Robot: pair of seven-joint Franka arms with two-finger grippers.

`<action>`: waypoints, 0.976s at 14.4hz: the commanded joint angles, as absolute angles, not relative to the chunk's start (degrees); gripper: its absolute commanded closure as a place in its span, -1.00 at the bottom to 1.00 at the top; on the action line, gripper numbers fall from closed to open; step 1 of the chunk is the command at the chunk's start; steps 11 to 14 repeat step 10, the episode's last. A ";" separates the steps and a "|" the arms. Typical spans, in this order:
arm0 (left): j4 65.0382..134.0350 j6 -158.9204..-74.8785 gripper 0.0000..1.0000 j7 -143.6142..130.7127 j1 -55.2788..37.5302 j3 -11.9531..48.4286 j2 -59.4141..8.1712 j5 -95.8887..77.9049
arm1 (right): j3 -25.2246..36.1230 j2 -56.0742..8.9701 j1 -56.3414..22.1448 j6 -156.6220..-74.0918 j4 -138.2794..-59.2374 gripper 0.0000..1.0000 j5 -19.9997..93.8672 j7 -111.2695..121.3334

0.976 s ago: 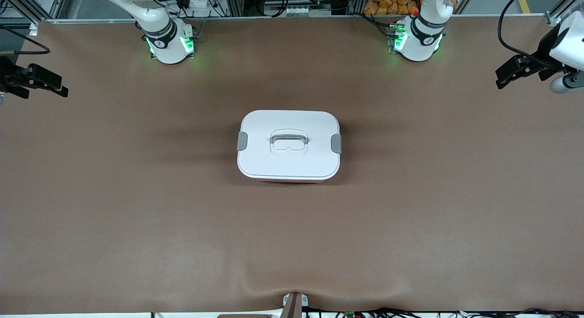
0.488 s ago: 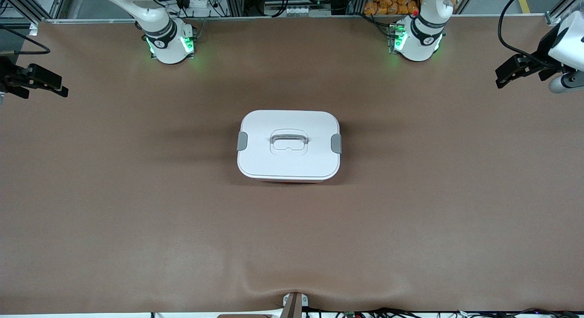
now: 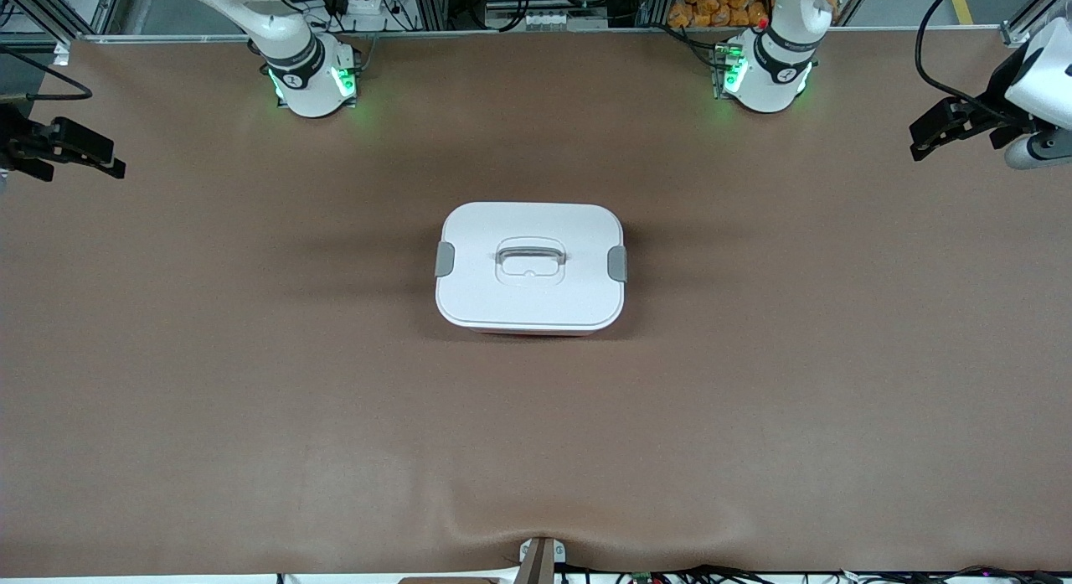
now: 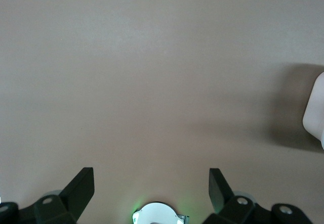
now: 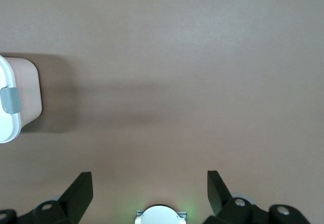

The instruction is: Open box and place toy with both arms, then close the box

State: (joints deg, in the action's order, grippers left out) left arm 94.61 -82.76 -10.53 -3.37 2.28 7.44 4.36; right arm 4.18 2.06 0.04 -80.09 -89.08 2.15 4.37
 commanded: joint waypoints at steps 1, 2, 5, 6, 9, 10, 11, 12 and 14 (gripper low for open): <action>93.78 -82.18 -1.00 -9.23 -2.99 2.11 7.74 3.52 | 3.60 1.58 0.53 -79.37 -88.15 -1.00 1.32 3.60; 93.69 -82.18 -1.00 -9.40 -3.16 2.11 7.65 3.52 | 3.60 1.58 0.53 -79.37 -88.15 -1.00 1.32 3.60; 93.69 -82.09 -1.00 -9.40 -3.16 2.20 7.82 3.52 | 3.60 1.58 0.62 -79.37 -88.15 -1.00 1.32 3.60; 93.69 -82.09 -1.00 -9.49 -3.16 2.28 7.82 3.43 | 3.60 1.58 0.62 -79.37 -88.15 -1.00 1.32 3.60; 93.60 -82.09 -1.00 -9.67 -3.16 2.37 7.82 3.25 | 3.60 1.58 0.62 -79.37 -88.15 -1.00 1.32 3.60; 93.60 -82.09 -1.00 -9.75 -3.25 2.37 7.82 3.25 | 3.60 1.58 0.62 -79.37 -88.15 -1.00 1.32 3.60; 93.60 -82.09 -1.00 -9.75 -3.25 2.37 7.82 3.25 | 3.60 1.58 0.62 -79.37 -88.15 -1.00 1.32 3.60; 93.60 -82.09 -1.00 -9.75 -3.25 2.37 7.82 3.25 | 3.60 1.58 0.62 -79.37 -88.15 -1.00 1.32 3.60; 93.60 -82.09 -1.00 -9.75 -3.25 2.37 7.82 3.25 | 3.60 1.58 0.62 -79.37 -88.15 -1.00 1.32 3.60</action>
